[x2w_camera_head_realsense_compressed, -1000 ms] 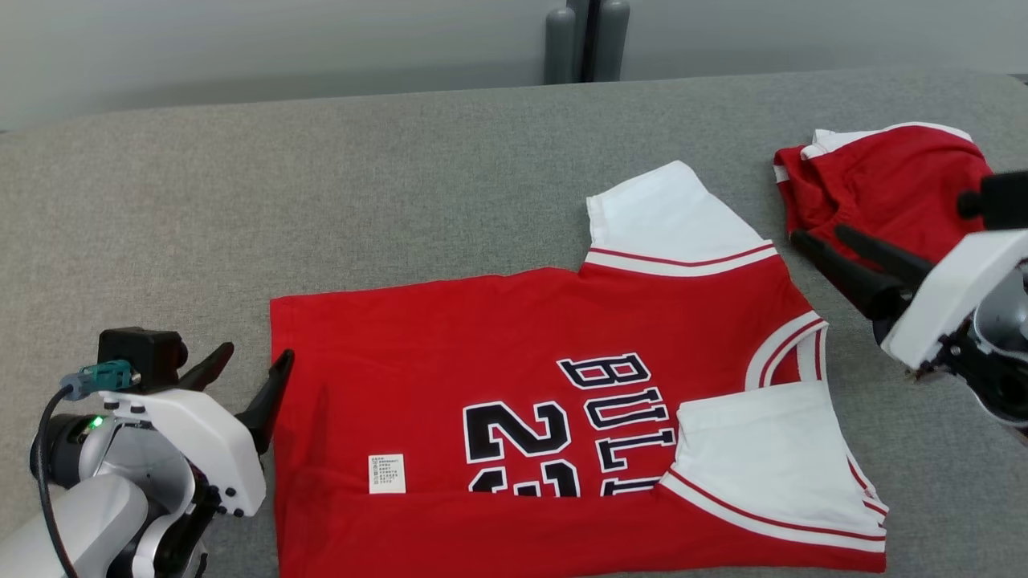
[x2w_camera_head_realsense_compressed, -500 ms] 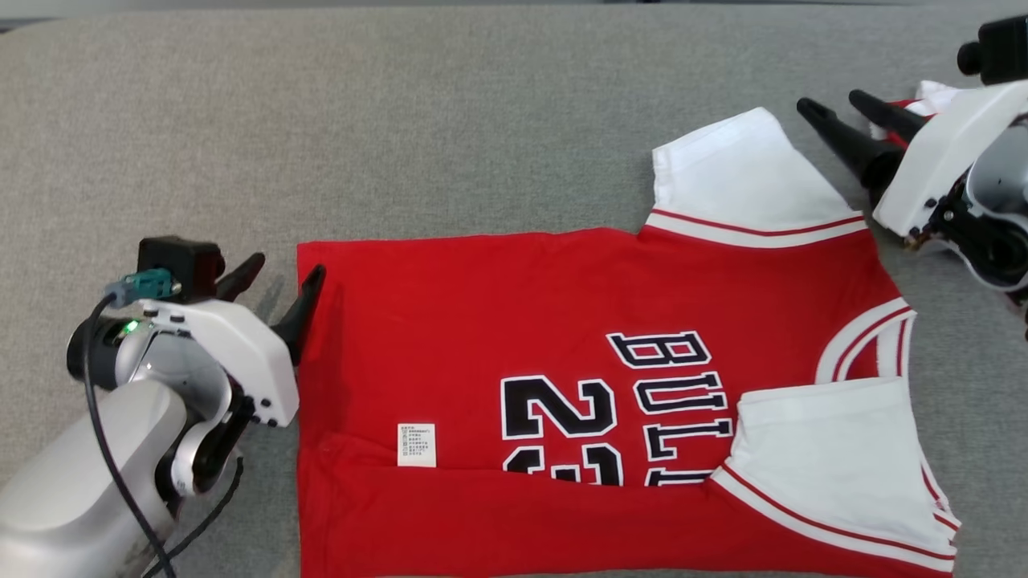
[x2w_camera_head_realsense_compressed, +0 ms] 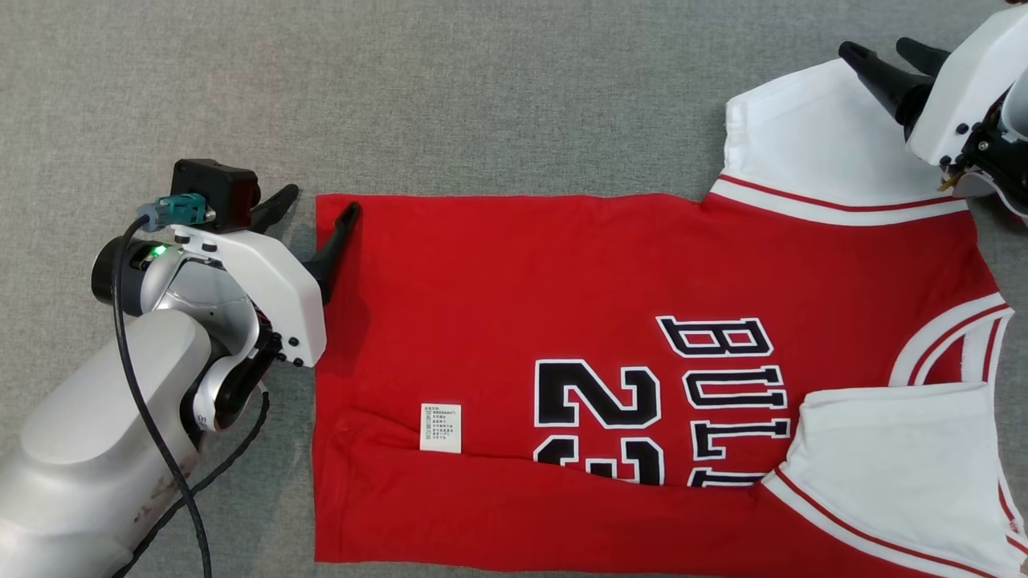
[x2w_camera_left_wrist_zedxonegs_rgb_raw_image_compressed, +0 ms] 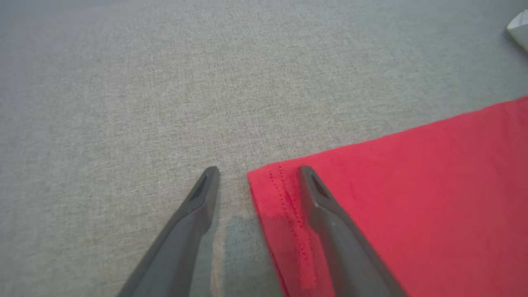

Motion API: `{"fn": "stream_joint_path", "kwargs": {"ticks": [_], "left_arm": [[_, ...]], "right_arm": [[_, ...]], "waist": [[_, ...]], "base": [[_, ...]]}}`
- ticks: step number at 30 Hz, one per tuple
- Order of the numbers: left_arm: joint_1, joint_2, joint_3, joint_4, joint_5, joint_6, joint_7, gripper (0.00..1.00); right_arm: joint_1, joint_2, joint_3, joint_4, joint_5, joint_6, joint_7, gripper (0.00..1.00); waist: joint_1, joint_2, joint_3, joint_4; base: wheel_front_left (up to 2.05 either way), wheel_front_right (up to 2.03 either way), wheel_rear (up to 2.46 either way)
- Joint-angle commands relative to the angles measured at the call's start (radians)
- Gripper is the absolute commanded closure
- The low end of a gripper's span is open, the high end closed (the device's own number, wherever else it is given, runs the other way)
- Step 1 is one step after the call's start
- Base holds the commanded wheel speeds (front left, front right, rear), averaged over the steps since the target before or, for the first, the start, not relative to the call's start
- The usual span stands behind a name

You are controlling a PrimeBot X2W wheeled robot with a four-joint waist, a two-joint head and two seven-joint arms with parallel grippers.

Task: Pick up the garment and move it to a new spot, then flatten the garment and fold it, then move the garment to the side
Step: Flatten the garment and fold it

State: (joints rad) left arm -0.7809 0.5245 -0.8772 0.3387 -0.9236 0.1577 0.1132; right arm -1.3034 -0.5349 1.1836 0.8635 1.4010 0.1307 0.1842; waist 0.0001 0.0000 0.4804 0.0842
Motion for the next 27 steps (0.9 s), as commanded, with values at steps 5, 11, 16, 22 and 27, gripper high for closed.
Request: {"fn": "stream_joint_path", "kwargs": {"ticks": [5, 11, 16, 22, 27], "left_arm": [[-0.022, -0.002, -0.008, 0.008, 0.009, -0.014, 0.003, 0.0], [-0.031, 0.003, -0.017, 0.012, 0.009, -0.024, 0.017, 0.0], [-0.046, 0.001, -0.03, 0.017, 0.011, -0.031, 0.041, 0.0], [-0.059, -0.005, -0.042, 0.013, 0.017, -0.031, 0.066, 0.0], [-0.049, -0.003, -0.052, 0.004, 0.012, -0.027, 0.081, 0.0]], "right_arm": [[0.008, 0.028, 0.007, 0.062, 0.024, 0.0, 0.084, 0.0], [-0.015, 0.049, 0.012, 0.091, 0.014, 0.0, 0.116, 0.0], [-0.039, 0.063, 0.012, 0.114, 0.004, 0.0, 0.122, 0.0], [-0.046, 0.103, 0.013, 0.201, 0.016, 0.0, 0.19, 0.0], [-0.038, 0.134, 0.018, 0.235, 0.027, 0.0, 0.259, 0.0]], "waist": [[-0.0001, 0.0, 0.009, 0.006], [-0.0001, 0.0, 0.013, -0.003], [-0.0001, 0.0, 0.032, -0.007], [-0.0001, 0.0, 0.042, -0.008], [-0.0001, 0.0, 0.037, -0.005]], "base": [[0.0, 0.0, 0.0], [0.0, 0.0, 0.0], [0.0, 0.0, 0.0], [0.0, 0.0, 0.0], [0.0, 0.0, 0.0]]}}
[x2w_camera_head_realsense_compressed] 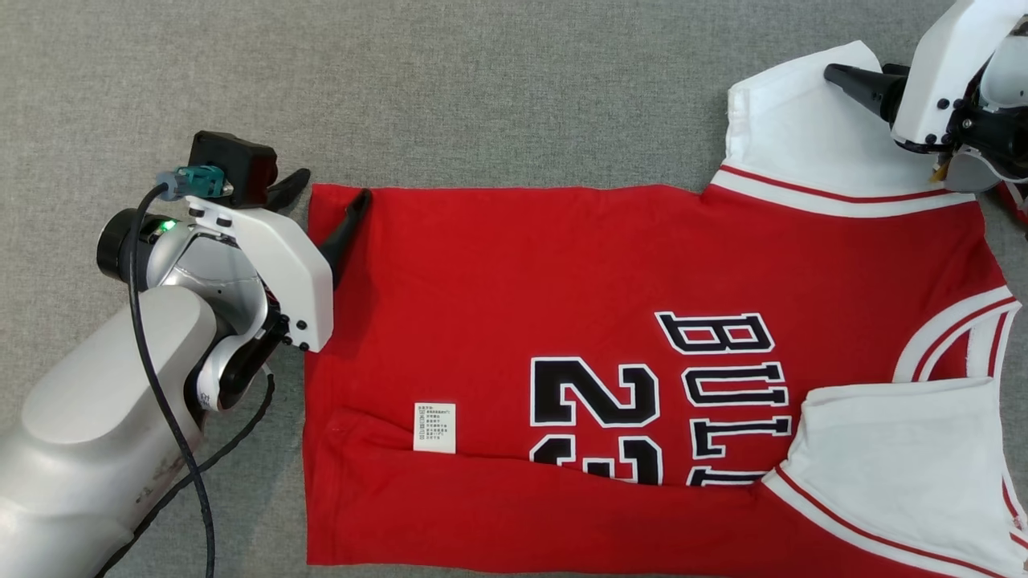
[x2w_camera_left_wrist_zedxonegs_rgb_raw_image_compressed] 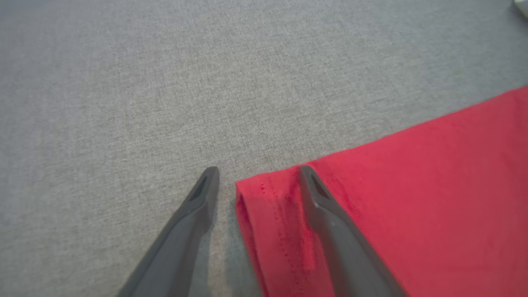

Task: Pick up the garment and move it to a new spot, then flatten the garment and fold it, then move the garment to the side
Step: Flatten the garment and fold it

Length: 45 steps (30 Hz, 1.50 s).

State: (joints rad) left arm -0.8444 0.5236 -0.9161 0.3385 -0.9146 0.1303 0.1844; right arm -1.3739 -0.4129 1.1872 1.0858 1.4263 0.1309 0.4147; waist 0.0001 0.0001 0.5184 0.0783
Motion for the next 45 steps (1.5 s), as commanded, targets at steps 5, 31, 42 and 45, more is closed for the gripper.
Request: {"fn": "stream_joint_path", "kwargs": {"ticks": [5, 31, 42, 45], "left_arm": [[0.023, 0.001, -0.017, -0.007, -0.008, -0.004, 0.024, 0.11], [0.134, 0.081, -0.007, -0.041, -0.042, 0.016, -0.017, 1.0], [0.191, 0.118, -0.006, -0.081, -0.055, 0.05, -0.017, 1.0], [0.202, 0.123, -0.012, -0.093, -0.057, 0.051, -0.012, 1.0]], "right_arm": [[0.037, 0.02, 0.017, 0.022, 0.005, 0.0, 0.059, 0.91], [0.118, -0.073, -0.001, -0.179, 0.007, 0.0, -0.058, 1.0], [0.188, -0.121, -0.011, -0.227, 0.019, 0.0, -0.086, 1.0], [0.214, -0.139, -0.012, -0.261, 0.019, 0.0, -0.103, 1.0]], "waist": [[-0.0001, -0.0001, -0.004, 0.002], [-0.0001, -0.0001, -0.154, -0.051], [-0.0001, -0.0001, -0.205, -0.072], [-0.0001, -0.0001, -0.224, -0.076]], "base": [[0.0, 0.0, 0.0], [0.0, 0.0, 0.0], [0.0, 0.0, 0.0], [0.0, 0.0, 0.0]]}}
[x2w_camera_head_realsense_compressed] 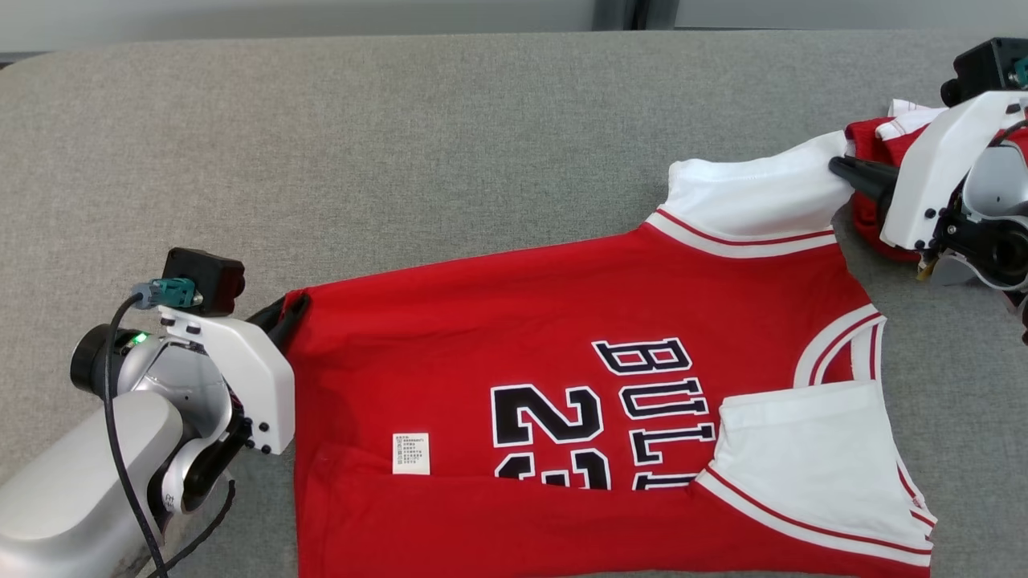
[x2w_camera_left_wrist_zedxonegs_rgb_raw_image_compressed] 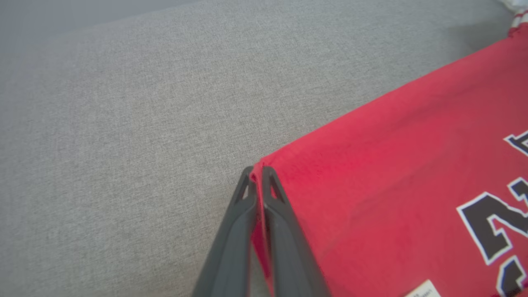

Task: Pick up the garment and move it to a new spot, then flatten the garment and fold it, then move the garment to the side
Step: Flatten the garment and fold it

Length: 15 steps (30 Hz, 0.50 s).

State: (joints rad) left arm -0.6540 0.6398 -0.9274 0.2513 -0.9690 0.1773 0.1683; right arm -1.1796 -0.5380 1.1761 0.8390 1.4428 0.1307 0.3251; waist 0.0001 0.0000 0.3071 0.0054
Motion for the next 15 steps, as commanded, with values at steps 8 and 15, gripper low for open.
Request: {"fn": "stream_joint_path", "kwargs": {"ticks": [8, 15], "left_arm": [[0.047, 0.065, -0.029, -0.063, -0.004, -0.003, 0.054, 1.0], [0.076, 0.111, -0.005, -0.155, -0.09, -0.016, 0.12, 1.0]], "right_arm": [[0.09, -0.068, 0.003, -0.127, 0.004, 0.0, -0.039, 1.0], [0.143, -0.115, -0.011, -0.222, 0.019, 0.0, -0.046, 1.0]], "waist": [[-0.0001, 0.0, -0.057, -0.025], [-0.0001, 0.0, -0.08, -0.041]], "base": [[0.0, 0.0, 0.0], [0.0, 0.0, 0.0]]}}
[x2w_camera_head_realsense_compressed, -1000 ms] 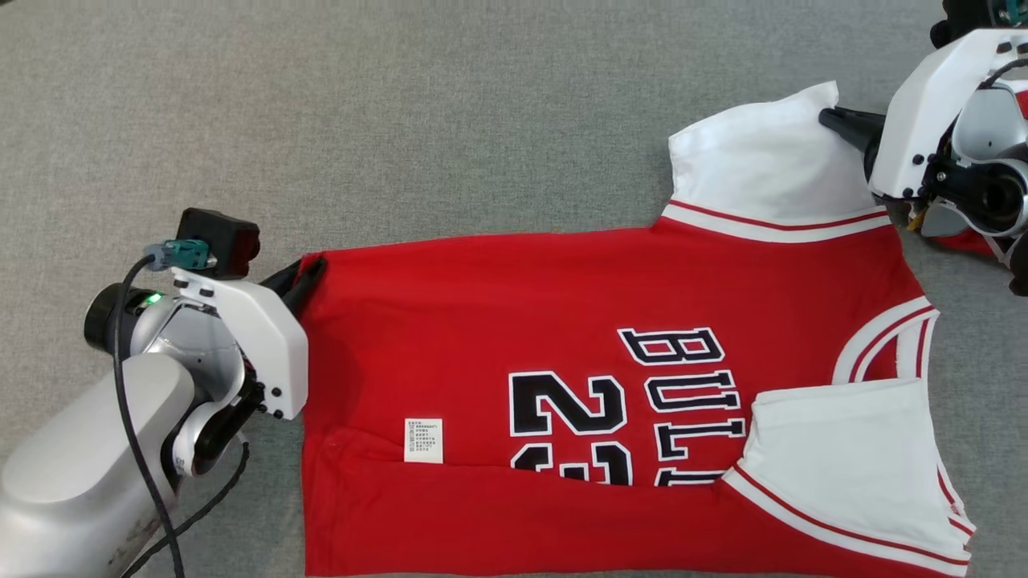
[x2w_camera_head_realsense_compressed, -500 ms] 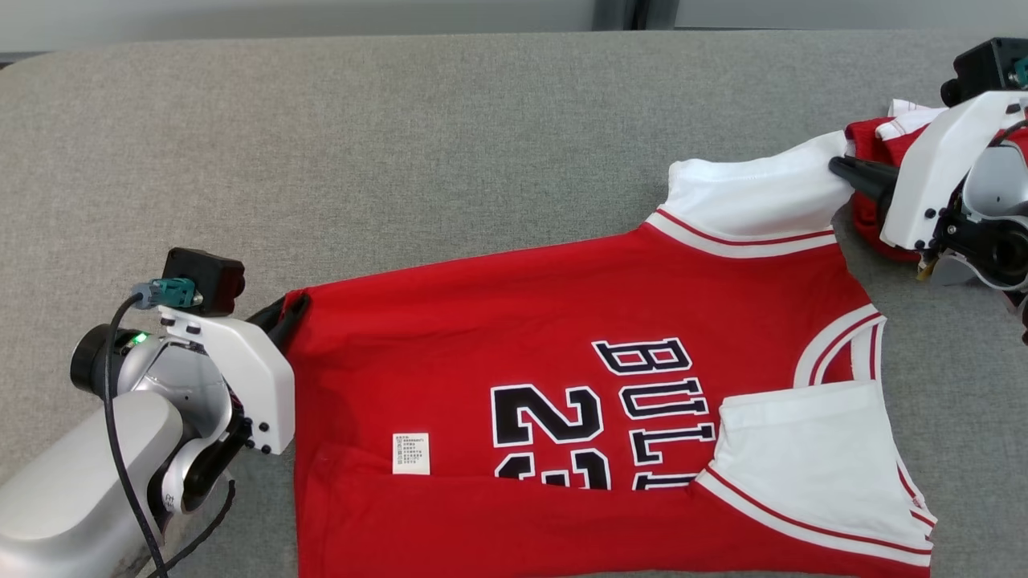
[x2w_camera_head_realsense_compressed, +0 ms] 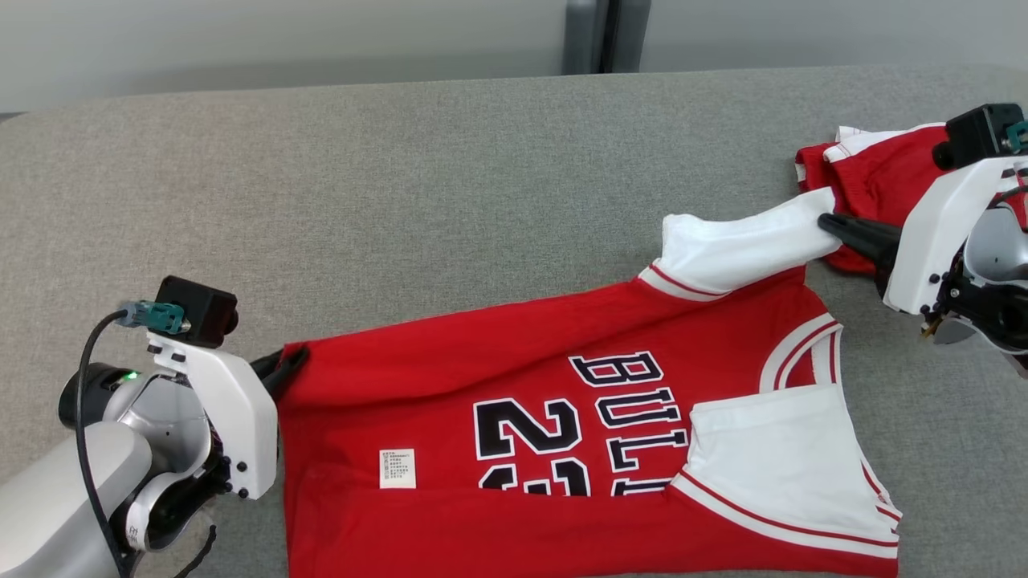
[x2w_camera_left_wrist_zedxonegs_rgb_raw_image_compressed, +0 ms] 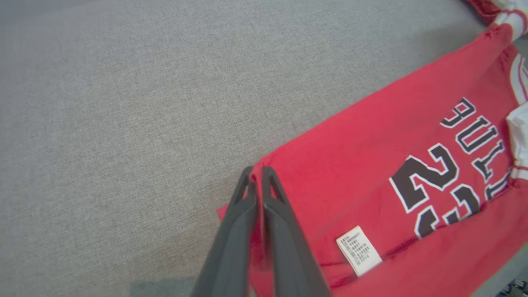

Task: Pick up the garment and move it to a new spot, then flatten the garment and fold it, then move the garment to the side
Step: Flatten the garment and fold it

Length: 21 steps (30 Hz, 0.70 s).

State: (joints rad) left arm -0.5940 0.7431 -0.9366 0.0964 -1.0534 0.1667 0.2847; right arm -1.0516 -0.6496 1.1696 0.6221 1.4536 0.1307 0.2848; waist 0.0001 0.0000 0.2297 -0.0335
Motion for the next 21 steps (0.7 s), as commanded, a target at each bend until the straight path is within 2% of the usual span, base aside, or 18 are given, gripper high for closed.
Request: {"fn": "stream_joint_path", "kwargs": {"ticks": [1, 7, 11, 17, 21], "left_arm": [[0.023, 0.015, 0.006, -0.012, -0.029, -0.01, 0.021, 1.0], [0.053, 0.075, 0.035, -0.035, -0.182, -0.077, 0.133, 1.0], [0.04, 0.104, 0.023, -0.032, -0.236, -0.114, 0.228, 1.0], [-0.001, 0.11, 0.02, -0.018, -0.276, -0.132, 0.312, 1.0], [-0.029, 0.107, 0.007, 0.019, -0.253, -0.136, 0.34, 1.0]], "right_arm": [[0.024, -0.011, -0.006, -0.017, 0.012, 0.0, -0.004, 1.0], [0.06, -0.039, -0.004, -0.061, 0.013, 0.0, 0.018, 1.0], [0.077, -0.055, -0.008, -0.079, 0.011, 0.0, 0.031, 1.0], [0.099, -0.088, -0.008, -0.135, 0.013, 0.0, 0.077, 1.0], [0.117, -0.126, -0.01, -0.199, 0.025, 0.0, 0.114, 1.0]], "waist": [[-0.0001, 0.0, -0.006, -0.005], [-0.0001, 0.0, -0.014, -0.018], [-0.0001, 0.0, -0.017, -0.022], [-0.0001, 0.0, -0.01, -0.026], [-0.0001, 0.0, -0.007, -0.029]], "base": [[0.0, 0.0, 0.0], [0.0, 0.0, 0.0], [0.0, 0.0, 0.0], [0.0, 0.0, 0.0], [0.0, 0.0, 0.0]]}}
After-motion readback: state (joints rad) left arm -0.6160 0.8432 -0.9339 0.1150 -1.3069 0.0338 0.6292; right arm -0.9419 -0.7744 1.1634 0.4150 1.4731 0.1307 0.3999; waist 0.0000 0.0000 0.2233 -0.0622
